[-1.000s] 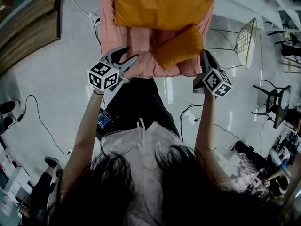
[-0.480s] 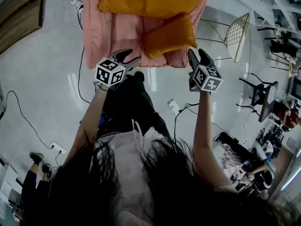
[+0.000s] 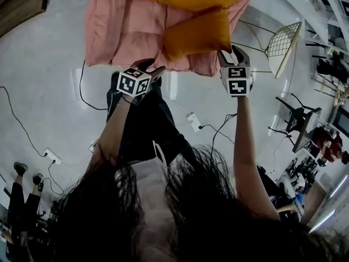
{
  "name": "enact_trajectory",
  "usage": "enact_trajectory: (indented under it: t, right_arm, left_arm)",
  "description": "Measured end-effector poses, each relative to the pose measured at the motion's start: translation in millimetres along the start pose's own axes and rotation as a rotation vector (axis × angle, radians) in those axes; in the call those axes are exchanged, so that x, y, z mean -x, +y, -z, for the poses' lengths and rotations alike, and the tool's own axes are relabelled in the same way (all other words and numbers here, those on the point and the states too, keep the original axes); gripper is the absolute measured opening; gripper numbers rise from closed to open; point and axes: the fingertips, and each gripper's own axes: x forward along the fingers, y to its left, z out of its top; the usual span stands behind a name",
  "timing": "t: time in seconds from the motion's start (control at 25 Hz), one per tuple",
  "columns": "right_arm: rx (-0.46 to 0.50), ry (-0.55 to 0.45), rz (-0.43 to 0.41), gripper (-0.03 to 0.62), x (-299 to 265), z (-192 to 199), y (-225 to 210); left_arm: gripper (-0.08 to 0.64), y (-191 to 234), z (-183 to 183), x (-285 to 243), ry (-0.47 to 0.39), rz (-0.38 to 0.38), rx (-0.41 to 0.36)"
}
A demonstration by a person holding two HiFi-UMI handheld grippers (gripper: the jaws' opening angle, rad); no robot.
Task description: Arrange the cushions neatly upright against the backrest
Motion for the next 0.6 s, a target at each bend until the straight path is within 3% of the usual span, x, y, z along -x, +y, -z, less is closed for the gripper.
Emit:
enact_trajectory:
  t: [0.12, 0.2, 0.44, 0.6]
  right_arm:
    - [0.153, 0.003, 0.011, 0.210, -11, 6, 1]
    - [0.206, -0.015, 0.010, 0.175, -18, 6, 1]
    - [0.230, -0.071, -0.036, 0.117, -24, 5, 1]
    - [0.216, -0.096, -0.056, 0.107, -23, 3, 1]
  left_arm:
    - [0.218, 1, 19, -24, -0.002, -0.032, 0.046]
    - [0.219, 6, 31, -41, 0.019, -0.057, 0.057]
    - [0.219, 22, 59, -84, 0.063, -0.143, 0.076]
    - [0.219, 35, 67, -102, 0.034, -0.187, 0.164]
